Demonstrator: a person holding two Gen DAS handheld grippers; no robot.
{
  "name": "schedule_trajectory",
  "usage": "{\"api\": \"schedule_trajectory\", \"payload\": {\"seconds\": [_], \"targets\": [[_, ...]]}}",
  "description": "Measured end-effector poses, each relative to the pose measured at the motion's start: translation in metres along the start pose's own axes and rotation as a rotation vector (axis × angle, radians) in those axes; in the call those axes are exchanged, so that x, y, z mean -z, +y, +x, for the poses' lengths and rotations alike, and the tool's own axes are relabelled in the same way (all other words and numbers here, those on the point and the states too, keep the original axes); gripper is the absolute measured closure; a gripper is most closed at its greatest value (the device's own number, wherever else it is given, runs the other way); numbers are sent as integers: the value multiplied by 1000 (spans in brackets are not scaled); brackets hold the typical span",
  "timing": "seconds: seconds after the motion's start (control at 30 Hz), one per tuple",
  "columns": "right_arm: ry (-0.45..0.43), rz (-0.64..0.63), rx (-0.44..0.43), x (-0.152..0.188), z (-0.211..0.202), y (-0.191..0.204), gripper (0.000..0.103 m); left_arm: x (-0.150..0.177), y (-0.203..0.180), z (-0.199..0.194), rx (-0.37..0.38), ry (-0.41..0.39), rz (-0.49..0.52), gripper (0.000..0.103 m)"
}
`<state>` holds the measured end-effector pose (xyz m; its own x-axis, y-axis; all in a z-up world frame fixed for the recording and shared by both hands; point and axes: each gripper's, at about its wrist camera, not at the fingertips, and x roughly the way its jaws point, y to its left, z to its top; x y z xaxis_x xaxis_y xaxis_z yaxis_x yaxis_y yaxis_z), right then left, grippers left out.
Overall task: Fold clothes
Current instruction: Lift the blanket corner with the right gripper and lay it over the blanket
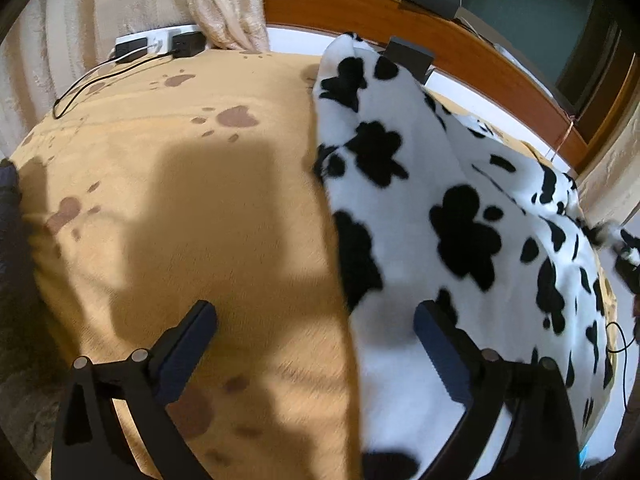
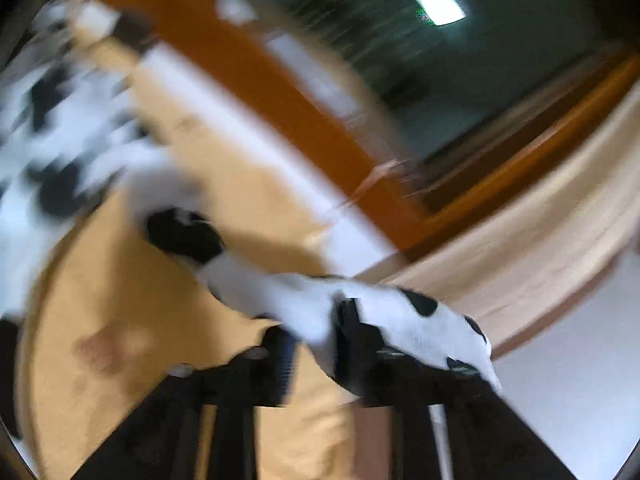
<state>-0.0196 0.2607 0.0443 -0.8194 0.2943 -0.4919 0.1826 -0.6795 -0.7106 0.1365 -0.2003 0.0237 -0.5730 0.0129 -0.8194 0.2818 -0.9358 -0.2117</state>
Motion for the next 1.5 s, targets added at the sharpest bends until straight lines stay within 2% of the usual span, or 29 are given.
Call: {"api": "schedule_trajectory", "payload": {"seconds": [0.03,0.07,0.13,0.23,0.37,0.43,0.47,0.6,0.63,0.8,0.9,1.03,1.23,1.3,1.37,1.43,1.5], "targets": [[22,-4,-59,7,3,10,27,3,3,-3,-7,4,-3,2],[40,-1,-110,14,6,18,20,5,9,-6,-9,4,-10,2],[52,45,-169,27,4,20,20,11,19,-13,-11,4,-24,2],[38,158,-265,34,-7,9,20,17,24,-17,44,6,-35,2],[-37,290,-354,29,-28,-6,20,20,19,-19,153,1,-49,2],[-80,360,-467,30,-43,-13,20,21,15,-19,203,6,-64,2],[-101,378,-537,30,-50,-11,20,21,13,-20,241,13,-80,2],[-161,345,-676,16,-76,11,20,25,5,-20,385,54,-156,1],[-177,327,-710,12,-82,19,20,25,3,-20,387,60,-163,1],[-316,140,-978,-15,-146,85,20,27,2,-33,317,29,-159,1],[-444,-81,-1092,-28,-204,135,20,33,14,-45,297,2,-188,1],[-557,-328,-1226,-32,-271,196,20,45,33,-61,273,-37,-224,1],[-686,-643,-1220,-13,-330,275,20,62,60,-85,247,-91,-279,1],[-698,-737,-1206,-6,-341,300,20,66,68,-89,244,-101,-298,1],[-672,-785,-1150,-2,-340,321,21,69,74,-92,246,-112,-316,1],[-587,-762,-1160,-7,-329,333,43,70,77,-93,250,-118,-324,1],[-529,-652,-1210,-19,-314,319,77,70,76,-91,256,-111,-325,1]]}}
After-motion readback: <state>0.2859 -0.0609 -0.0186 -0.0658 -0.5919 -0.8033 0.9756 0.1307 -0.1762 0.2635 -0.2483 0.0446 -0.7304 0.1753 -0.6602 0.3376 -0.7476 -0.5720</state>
